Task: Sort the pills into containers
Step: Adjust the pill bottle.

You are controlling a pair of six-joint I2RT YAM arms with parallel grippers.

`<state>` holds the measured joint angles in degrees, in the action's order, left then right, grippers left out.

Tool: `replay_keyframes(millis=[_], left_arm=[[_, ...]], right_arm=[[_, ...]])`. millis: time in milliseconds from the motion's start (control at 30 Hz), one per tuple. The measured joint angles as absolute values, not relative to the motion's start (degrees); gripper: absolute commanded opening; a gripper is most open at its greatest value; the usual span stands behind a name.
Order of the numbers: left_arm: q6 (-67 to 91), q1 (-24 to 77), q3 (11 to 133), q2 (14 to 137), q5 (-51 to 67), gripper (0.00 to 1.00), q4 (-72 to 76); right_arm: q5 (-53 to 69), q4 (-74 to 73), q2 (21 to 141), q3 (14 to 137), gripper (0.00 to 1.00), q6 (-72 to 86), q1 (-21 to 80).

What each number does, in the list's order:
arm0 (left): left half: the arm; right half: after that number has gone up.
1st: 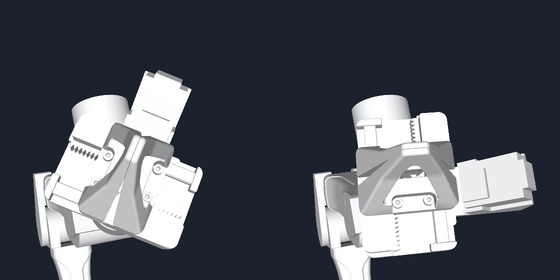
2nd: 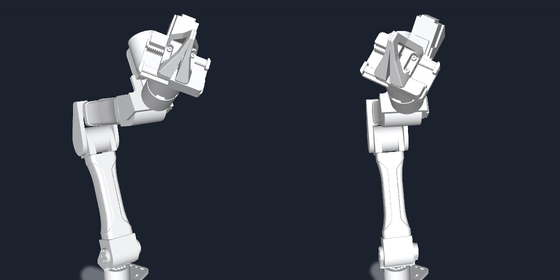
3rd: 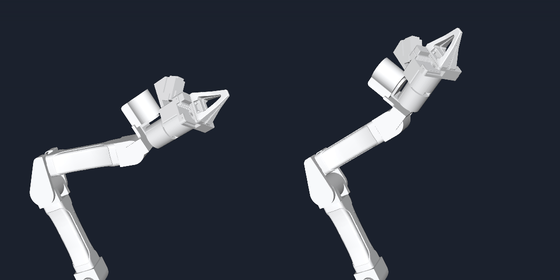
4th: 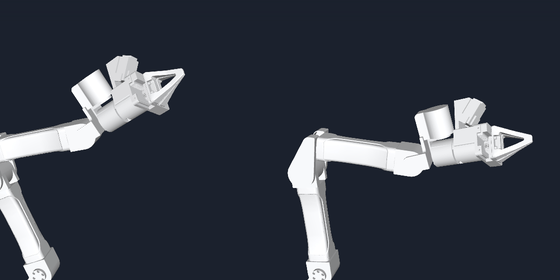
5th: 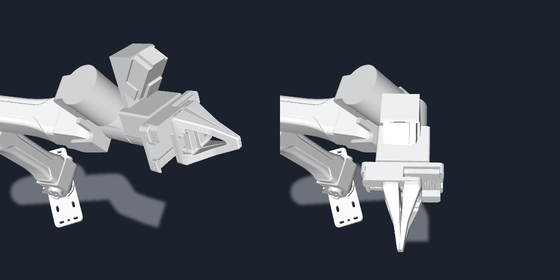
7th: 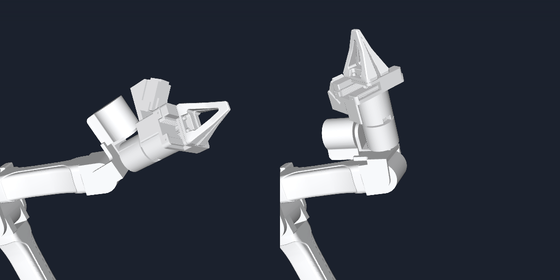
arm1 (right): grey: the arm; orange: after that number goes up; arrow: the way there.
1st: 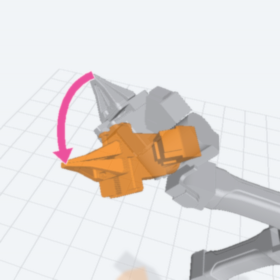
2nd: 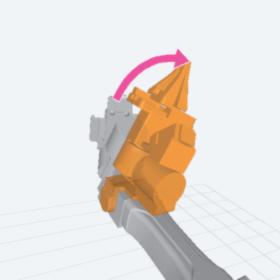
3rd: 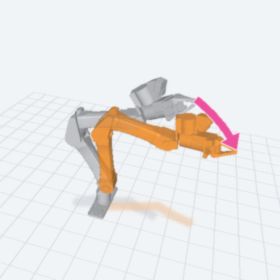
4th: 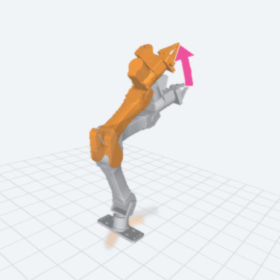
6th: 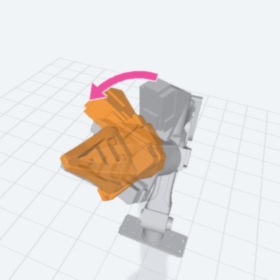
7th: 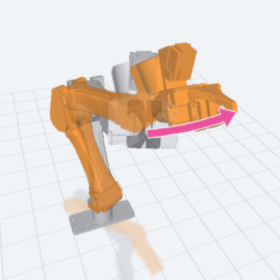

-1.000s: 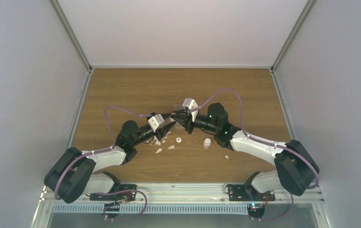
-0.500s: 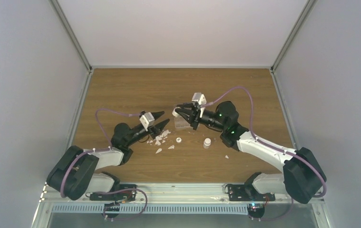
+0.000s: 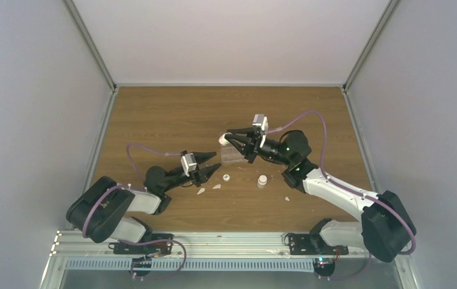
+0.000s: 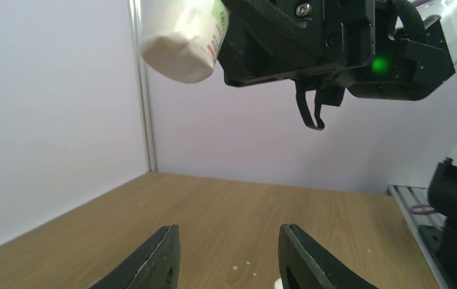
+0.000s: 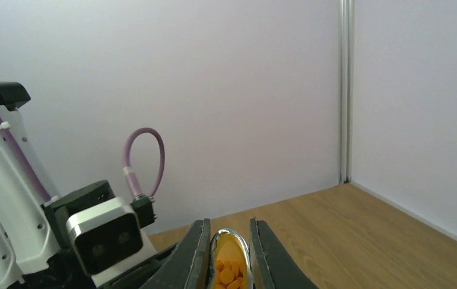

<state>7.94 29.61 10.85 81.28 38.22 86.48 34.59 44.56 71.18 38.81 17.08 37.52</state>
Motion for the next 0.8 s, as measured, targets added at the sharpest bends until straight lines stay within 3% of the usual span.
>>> replay_keyframes(millis=[400,800], left_arm=[[-9.74,41.21,11.38,83.37,13.54,0.99,86.83],[-14.92,41.43,14.87,83.92,7.79,0.99,86.83]], right_arm=[[35.40,47.00,73.76,38.81,0.08,21.93,37.32],[36.97,46.98,74.70,39.66,0.09,22.83,37.30]])
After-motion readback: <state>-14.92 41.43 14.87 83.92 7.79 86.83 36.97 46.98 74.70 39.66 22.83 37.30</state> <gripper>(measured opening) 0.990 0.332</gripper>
